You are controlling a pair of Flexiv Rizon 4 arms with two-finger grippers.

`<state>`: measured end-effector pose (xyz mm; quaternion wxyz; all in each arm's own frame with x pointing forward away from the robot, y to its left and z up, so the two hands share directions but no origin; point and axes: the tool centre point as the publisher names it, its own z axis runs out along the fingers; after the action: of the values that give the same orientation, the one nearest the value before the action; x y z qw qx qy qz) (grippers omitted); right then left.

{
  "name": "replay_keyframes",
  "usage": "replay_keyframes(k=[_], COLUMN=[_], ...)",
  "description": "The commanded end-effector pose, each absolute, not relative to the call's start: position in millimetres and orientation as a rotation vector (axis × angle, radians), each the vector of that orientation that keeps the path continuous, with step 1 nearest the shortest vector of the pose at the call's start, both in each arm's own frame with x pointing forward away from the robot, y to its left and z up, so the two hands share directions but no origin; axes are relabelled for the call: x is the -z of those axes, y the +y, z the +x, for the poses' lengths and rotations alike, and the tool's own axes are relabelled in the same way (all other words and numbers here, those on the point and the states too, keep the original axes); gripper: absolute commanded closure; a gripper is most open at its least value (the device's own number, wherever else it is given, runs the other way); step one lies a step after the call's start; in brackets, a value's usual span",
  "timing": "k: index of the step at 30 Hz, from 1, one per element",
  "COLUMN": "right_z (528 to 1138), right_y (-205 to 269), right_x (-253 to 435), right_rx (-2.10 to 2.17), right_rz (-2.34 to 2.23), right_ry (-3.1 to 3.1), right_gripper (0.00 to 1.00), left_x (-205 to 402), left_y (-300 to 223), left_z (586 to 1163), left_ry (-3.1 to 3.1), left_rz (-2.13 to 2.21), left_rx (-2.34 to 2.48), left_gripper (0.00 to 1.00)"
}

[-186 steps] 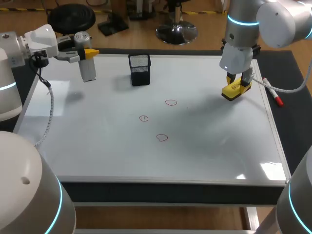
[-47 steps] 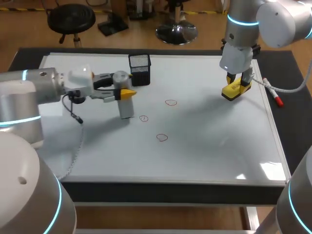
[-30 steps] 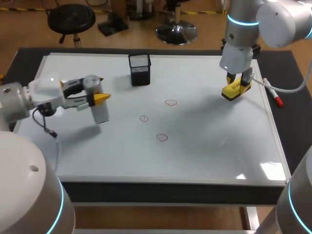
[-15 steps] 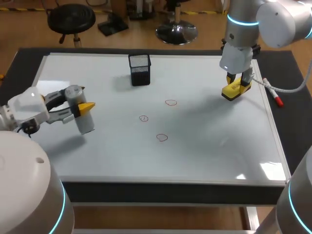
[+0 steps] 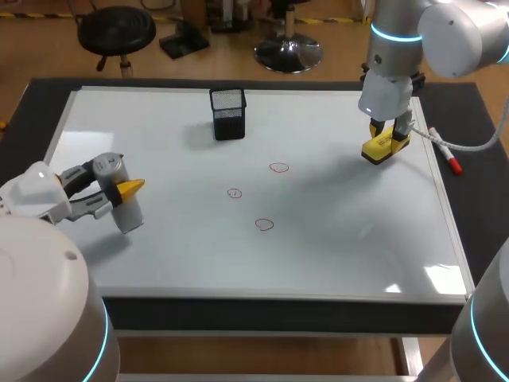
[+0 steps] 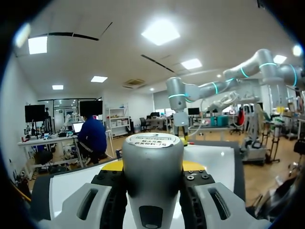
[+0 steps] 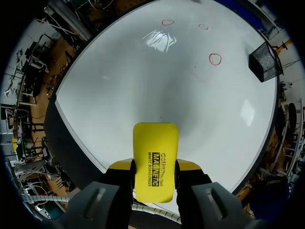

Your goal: Pick up the inspection probe, press it on each red-marked spot on the whiteboard one by one, put down the probe, pick up the eraser, and wipe off all the red marks.

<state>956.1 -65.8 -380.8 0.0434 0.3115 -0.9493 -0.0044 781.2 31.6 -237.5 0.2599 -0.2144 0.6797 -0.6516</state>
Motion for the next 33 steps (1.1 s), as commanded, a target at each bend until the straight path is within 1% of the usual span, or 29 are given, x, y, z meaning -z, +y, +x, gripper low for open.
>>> replay_keyframes(k=[1, 14, 16, 25, 33], right_z=[957, 957, 954, 932, 911], right_y=[-66, -66, -60, -4, 53], right_x=[380, 380, 378, 364, 360], right_rx=[0.01, 0.01, -0.028, -0.182, -0.156], right_rz=[0.953, 0.953, 0.999, 1.249, 1.452], right_ry=[-2.899, -2.899, -2.889, -2.805, -2.728], right_gripper=[1.0, 1.0, 1.0, 1.0, 1.0], left_x=[236, 236, 236, 236, 236], left_y=[30, 30, 30, 30, 30], left_z=[778, 778, 778, 778, 778], left_ry=[1.812, 1.812, 1.812, 1.812, 1.812], left_rz=[-0.608, -0.608, -0.608, -0.608, -0.608], left_rx=[1.742, 1.742, 1.742, 1.742, 1.742], left_gripper=[1.0, 1.0, 1.0, 1.0, 1.0])
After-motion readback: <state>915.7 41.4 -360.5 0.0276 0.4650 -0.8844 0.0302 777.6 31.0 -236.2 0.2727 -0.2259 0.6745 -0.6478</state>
